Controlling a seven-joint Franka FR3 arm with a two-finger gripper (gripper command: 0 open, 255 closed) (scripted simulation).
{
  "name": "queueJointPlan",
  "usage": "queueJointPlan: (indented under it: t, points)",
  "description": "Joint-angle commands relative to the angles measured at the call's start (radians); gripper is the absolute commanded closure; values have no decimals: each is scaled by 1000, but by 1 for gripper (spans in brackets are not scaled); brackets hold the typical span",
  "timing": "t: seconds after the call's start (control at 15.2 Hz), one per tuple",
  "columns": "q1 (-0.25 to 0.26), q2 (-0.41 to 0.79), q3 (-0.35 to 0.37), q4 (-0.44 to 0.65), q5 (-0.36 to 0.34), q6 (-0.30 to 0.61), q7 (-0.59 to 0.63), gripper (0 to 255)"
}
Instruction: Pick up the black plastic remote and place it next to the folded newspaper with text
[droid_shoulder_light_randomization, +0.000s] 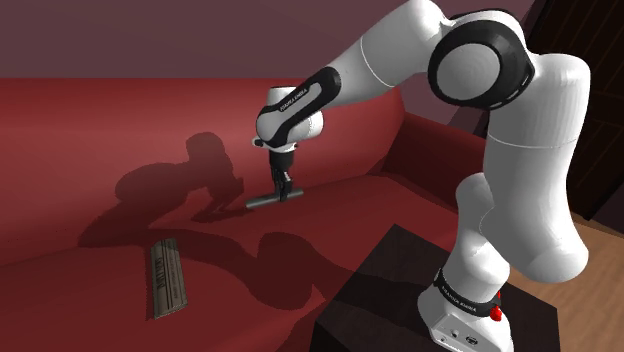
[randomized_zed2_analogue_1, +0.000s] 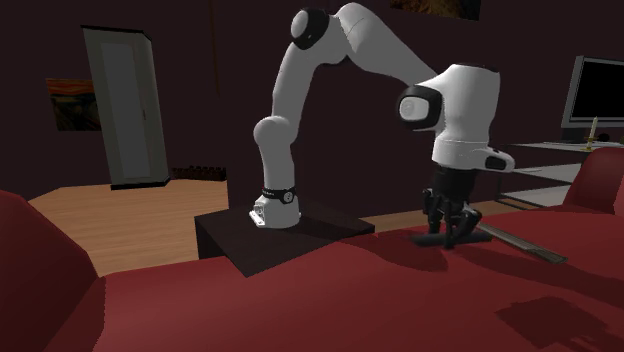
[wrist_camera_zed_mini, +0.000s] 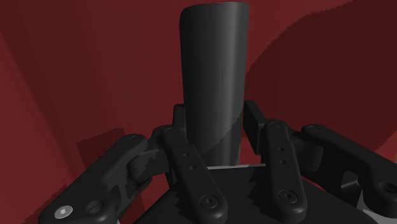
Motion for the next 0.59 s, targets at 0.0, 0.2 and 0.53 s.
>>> queueJointPlan:
  t: [0.0, 0.2, 0.53]
  points:
    - [5, 46, 24, 64, 24, -23, 26, 255]
    - [6, 118, 55, 173, 51, -65, 65, 255]
    - [-7, 272, 109, 426, 92, -164, 148, 255]
